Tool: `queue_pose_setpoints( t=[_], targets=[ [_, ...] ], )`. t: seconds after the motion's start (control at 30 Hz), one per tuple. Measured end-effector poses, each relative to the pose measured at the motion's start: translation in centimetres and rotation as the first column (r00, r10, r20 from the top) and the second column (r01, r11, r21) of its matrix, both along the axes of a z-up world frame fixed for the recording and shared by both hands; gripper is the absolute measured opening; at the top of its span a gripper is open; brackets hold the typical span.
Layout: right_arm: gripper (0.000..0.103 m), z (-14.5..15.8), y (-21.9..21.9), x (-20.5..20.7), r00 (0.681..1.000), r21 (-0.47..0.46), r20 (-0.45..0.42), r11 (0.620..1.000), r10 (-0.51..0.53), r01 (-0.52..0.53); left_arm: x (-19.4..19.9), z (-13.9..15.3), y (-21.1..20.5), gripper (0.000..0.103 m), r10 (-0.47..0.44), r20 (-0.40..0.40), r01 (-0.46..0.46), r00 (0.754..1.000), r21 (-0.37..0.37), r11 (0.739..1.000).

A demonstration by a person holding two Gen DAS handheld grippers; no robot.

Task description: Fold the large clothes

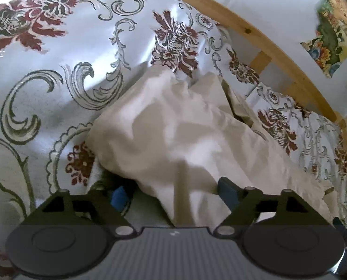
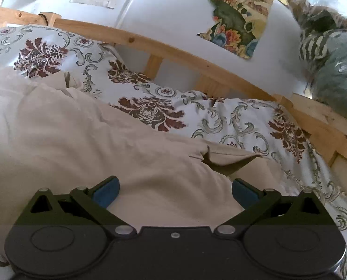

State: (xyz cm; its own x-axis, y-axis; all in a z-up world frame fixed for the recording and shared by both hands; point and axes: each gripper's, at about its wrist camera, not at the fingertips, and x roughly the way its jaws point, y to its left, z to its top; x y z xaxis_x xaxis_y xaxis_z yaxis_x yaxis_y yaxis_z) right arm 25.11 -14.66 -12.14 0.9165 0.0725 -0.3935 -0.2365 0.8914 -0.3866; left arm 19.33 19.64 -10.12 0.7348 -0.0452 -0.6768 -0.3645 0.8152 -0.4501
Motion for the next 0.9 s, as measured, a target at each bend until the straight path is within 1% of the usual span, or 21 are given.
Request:
queue_pose_setpoints(
  t=[0.23,0.33,0.4,0.47,0.5,0.53,0.57,0.6,0.63,0.67,0.7,0.73,0.77,0.8,0.83,0.87,0.9],
  targets=[
    [0.102,-0.1,-0.3,-1.2,1.000,0.010,0.007,1.000,0.007,-0.007,0.1,0.0,-0.2,0.092,0.018,-0.001,-0.018,1.000,0.009,1.000],
    [0.102,-0.1,-0.3,-1.3,1.000,0.012,0.009,1.000,0.005,-0.005,0.7,-0.3,0.0,0.094,0.031,-0.007,-0.031,0.999,-0.011,0.999],
    [0.102,-0.1,-0.3,-1.3,1.000,0.011,0.013,1.000,0.005,-0.005,1.7,-0.7,0.2,0.092,0.028,-0.022,-0.029,0.999,-0.029,0.999],
    [0.102,-0.2,-0.4,-1.5,1.000,0.013,0.031,1.000,0.002,-0.002,2.3,-0.4,-0.1,0.071,0.042,-0.029,-0.043,0.999,-0.017,0.999],
    [0.102,-0.3,-0.2,-1.7,0.999,0.007,0.045,1.000,-0.002,0.002,2.5,0.0,-0.5,0.048,0.035,-0.021,-0.035,0.999,-0.012,0.999],
    [0.102,-0.3,0.0,-1.8,0.998,-0.006,0.060,1.000,-0.005,0.005,2.7,0.5,-0.9,0.029,0.025,-0.014,-0.025,1.000,-0.010,1.000],
    [0.102,-0.4,0.1,-1.9,0.998,-0.015,0.068,1.000,-0.006,0.007,2.7,0.9,-1.3,0.020,0.026,0.000,-0.026,1.000,-0.001,1.000],
    [0.102,-0.3,0.2,-2.0,0.998,-0.017,0.070,1.000,-0.006,0.008,2.5,1.7,-2.0,0.013,0.028,0.025,-0.029,0.999,0.022,0.999],
    [0.102,-0.3,0.1,-2.0,0.998,-0.012,0.067,1.000,-0.006,0.007,2.3,2.7,-2.7,0.009,0.016,0.059,-0.019,0.998,0.059,0.998],
    [0.102,-0.2,0.0,-1.9,0.998,-0.005,0.063,1.000,-0.007,0.008,2.0,3.7,-3.6,0.007,-0.006,0.098,-0.004,0.995,0.105,0.994],
    [0.102,-0.2,-0.1,-1.9,0.998,0.000,0.062,1.000,-0.012,0.012,1.8,4.9,-4.5,0.005,-0.042,0.136,0.020,0.990,0.158,0.987],
    [0.102,-0.2,-0.1,-1.9,0.998,0.002,0.060,1.000,-0.018,0.018,1.7,6.1,-5.6,0.004,-0.092,0.172,0.054,0.981,0.217,0.975],
    [0.102,-0.2,-0.1,-1.8,0.998,0.007,0.055,1.000,-0.020,0.020,1.5,7.5,-7.0,0.004,-0.154,0.206,0.092,0.966,0.283,0.955],
    [0.102,-0.1,-0.3,-1.7,0.999,0.018,0.047,1.000,-0.022,0.021,1.4,9.0,-8.7,0.004,-0.235,0.233,0.142,0.944,0.355,0.924],
    [0.102,0.0,-0.6,-1.5,0.999,0.036,0.037,0.999,-0.025,0.023,1.3,10.0,-9.9,0.003,-0.297,0.247,0.181,0.922,0.401,0.898],
    [0.102,0.2,-1.0,-1.3,0.999,0.065,0.022,0.998,-0.027,0.026,1.3,11.1,-11.4,0.003,-0.373,0.256,0.228,0.892,0.458,0.859],
    [0.102,0.5,-1.5,-1.1,1.000,0.100,0.008,0.995,-0.029,0.028,1.4,12.0,-13.1,0.003,-0.446,0.254,0.270,0.858,0.516,0.813]
  ],
)
